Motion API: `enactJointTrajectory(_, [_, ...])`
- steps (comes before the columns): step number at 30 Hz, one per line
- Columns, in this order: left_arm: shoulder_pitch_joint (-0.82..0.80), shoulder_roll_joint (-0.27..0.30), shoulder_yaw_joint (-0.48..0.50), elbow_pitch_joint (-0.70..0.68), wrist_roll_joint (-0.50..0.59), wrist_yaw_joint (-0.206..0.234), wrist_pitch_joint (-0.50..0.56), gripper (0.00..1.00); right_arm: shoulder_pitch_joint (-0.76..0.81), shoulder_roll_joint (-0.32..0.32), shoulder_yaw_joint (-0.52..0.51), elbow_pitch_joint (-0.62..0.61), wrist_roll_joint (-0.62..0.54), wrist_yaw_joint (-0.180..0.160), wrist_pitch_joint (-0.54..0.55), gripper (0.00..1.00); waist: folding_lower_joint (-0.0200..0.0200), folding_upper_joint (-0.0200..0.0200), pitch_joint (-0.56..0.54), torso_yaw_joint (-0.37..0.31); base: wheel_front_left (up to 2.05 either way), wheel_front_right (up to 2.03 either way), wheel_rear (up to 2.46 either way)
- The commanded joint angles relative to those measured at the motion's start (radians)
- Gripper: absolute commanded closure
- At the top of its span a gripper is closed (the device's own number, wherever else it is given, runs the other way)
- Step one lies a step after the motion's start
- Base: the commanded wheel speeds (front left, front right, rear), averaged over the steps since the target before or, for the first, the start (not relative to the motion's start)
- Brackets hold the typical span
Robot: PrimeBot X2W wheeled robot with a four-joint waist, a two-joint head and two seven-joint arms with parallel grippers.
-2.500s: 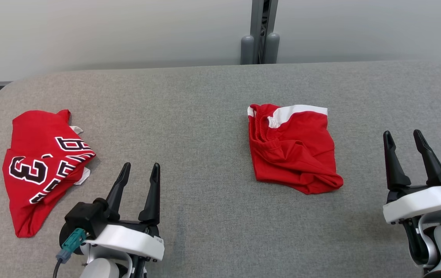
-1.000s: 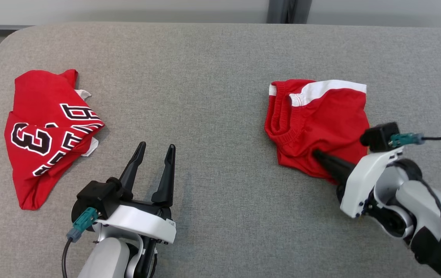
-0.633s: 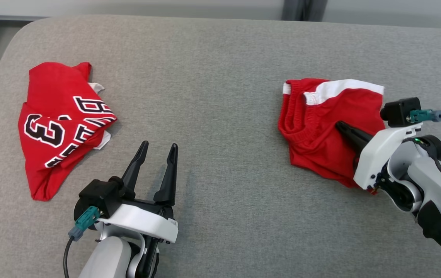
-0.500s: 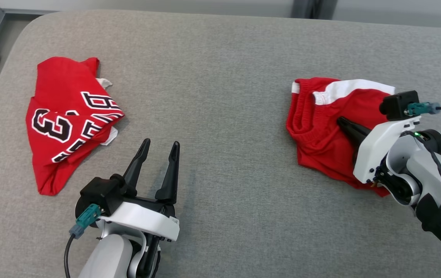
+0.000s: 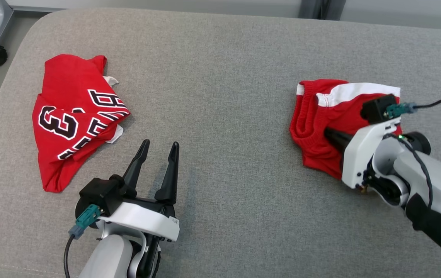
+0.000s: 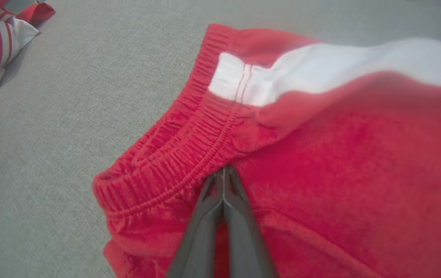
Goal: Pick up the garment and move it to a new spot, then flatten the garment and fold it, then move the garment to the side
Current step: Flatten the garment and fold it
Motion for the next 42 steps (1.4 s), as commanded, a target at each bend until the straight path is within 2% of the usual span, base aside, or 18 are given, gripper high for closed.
enactJointTrajectory(1, [-0.018, 0.004, -0.002, -0.005, -0.002, 0.001, -0.003, 0.00, -0.018, 0.002, 0.002, 0.014, 0.006, 0.000, -0.010, 1.00, 0.0000, 0.0000, 0.007, 0.003, 0.00, 0.00, 0.00])
enactJointTrajectory(15, [-0.038, 0.004, -0.019, -0.008, -0.012, 0.001, -0.003, 0.00, -0.131, 0.026, 0.019, 0.164, 0.029, 0.000, -0.077, 1.00, 0.0000, 0.0000, 0.054, 0.059, 0.00, 0.00, 0.00])
enactJointTrajectory(21, [-0.039, 0.004, -0.025, -0.007, -0.017, 0.004, -0.003, 0.00, -0.126, 0.042, 0.029, 0.149, 0.034, 0.000, -0.060, 1.00, 0.0000, 0.0000, 0.055, 0.065, 0.00, 0.00, 0.00])
enactJointTrajectory(29, [-0.023, 0.004, -0.012, 0.003, -0.016, 0.008, -0.003, 0.00, -0.067, 0.042, 0.043, 0.115, 0.000, 0.000, -0.024, 1.00, 0.0000, 0.0000, 0.017, 0.039, 0.00, 0.00, 0.00])
enactJointTrajectory(36, [-0.002, 0.004, 0.000, 0.010, -0.003, 0.007, -0.003, 0.00, -0.078, 0.041, 0.042, 0.093, 0.037, 0.000, -0.098, 1.00, 0.0000, 0.0000, -0.036, -0.003, 0.00, 0.00, 0.00])
enactJointTrajectory(42, [0.026, 0.004, 0.021, 0.015, 0.010, 0.005, -0.003, 0.00, -0.070, 0.015, 0.042, 0.076, 0.046, 0.000, -0.175, 1.00, 0.0000, 0.0000, -0.099, -0.044, 0.00, 0.00, 0.00])
